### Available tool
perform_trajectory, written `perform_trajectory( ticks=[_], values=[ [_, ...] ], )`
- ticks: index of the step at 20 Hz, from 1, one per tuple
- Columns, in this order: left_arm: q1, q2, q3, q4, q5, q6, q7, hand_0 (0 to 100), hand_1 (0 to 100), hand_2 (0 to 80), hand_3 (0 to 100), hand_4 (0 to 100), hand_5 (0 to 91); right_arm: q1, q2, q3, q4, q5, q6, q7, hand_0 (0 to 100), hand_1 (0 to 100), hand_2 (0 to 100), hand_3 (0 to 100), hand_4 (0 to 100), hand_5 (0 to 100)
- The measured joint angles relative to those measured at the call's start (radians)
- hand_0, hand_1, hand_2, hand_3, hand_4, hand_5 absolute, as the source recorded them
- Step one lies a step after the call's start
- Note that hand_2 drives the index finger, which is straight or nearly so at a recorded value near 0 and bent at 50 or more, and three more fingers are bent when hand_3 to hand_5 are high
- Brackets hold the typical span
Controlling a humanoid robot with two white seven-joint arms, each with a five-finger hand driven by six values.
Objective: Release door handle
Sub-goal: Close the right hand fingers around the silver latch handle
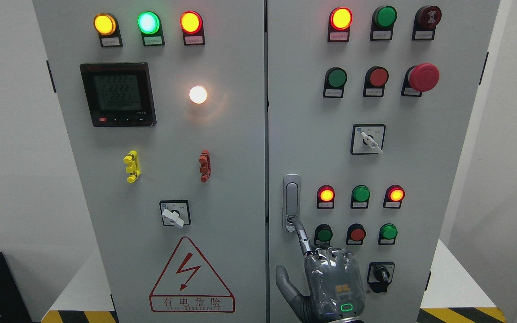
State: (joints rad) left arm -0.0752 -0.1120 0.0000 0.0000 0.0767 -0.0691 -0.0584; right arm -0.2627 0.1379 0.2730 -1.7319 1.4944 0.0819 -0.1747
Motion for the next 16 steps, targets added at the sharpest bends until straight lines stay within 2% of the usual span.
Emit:
perform_trajectory(
  ticks=[16],
  values=[
    [0.0, 0.0, 0.0, 0.0, 0.0, 0.0, 0.0, 0, 0, 2.3, 10, 1, 0.0, -0.016, 0.0, 0.002, 0.018, 0.003, 0.001, 0.006, 48, 29, 0, 93, 87, 93]
  ],
)
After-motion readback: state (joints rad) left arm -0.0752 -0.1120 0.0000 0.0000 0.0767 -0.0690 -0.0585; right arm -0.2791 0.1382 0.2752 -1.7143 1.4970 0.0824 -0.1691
